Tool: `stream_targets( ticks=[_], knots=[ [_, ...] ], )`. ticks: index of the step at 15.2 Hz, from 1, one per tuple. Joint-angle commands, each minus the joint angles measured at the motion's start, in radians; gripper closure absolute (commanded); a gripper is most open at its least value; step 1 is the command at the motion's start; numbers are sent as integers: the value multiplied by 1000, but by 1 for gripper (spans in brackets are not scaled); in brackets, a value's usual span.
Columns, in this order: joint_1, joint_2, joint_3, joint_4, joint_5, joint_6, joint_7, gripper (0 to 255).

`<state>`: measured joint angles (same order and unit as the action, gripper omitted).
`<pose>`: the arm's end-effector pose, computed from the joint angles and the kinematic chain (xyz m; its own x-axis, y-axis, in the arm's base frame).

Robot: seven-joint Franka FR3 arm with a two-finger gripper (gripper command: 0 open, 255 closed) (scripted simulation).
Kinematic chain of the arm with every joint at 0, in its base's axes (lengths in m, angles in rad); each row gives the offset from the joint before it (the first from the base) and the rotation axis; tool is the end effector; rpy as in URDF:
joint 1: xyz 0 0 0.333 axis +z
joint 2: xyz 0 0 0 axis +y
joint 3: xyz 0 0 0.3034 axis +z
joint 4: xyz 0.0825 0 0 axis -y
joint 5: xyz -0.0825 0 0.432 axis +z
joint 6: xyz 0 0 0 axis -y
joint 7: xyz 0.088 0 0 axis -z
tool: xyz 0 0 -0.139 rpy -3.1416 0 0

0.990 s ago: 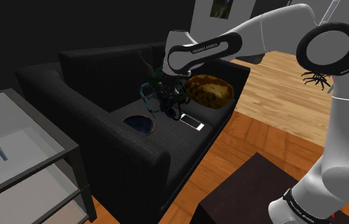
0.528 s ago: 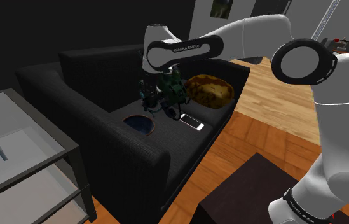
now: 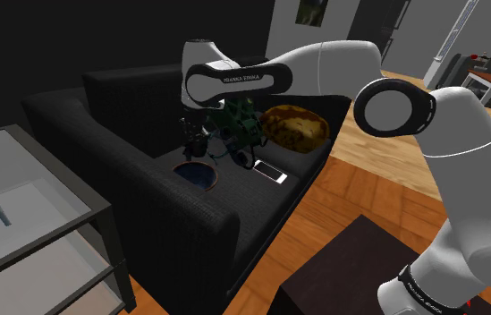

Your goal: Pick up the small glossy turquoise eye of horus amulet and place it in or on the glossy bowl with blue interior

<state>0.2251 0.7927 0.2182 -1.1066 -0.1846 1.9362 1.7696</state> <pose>0.7512 0.2856 0.2991 0.2359 -0.9717 0.0100 -0.9701 -0.2361 -0.0558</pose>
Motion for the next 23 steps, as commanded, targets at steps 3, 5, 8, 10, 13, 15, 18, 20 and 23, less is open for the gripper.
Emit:
stream_targets(
  ticks=[3, 5, 8, 10, 13, 15, 18, 20, 23],
  knots=[
    [1, 21, -3, -16, -4, 38, 4, 255],
    [1, 29, -4, -29, -6, 59, 6, 255],
    [1, 43, -6, -46, -9, 89, 9, 255],
    [1, 54, -8, -55, -11, 109, 10, 255],
    [1, 63, -9, -61, -13, 124, 12, 255],
    [1, 63, -9, -61, -13, 124, 12, 255],
    [1, 63, -9, -61, -13, 124, 12, 255],
    [1, 63, -9, -61, -13, 124, 12, 0],
    [1, 63, -9, -62, -13, 124, 12, 0]
  ],
)
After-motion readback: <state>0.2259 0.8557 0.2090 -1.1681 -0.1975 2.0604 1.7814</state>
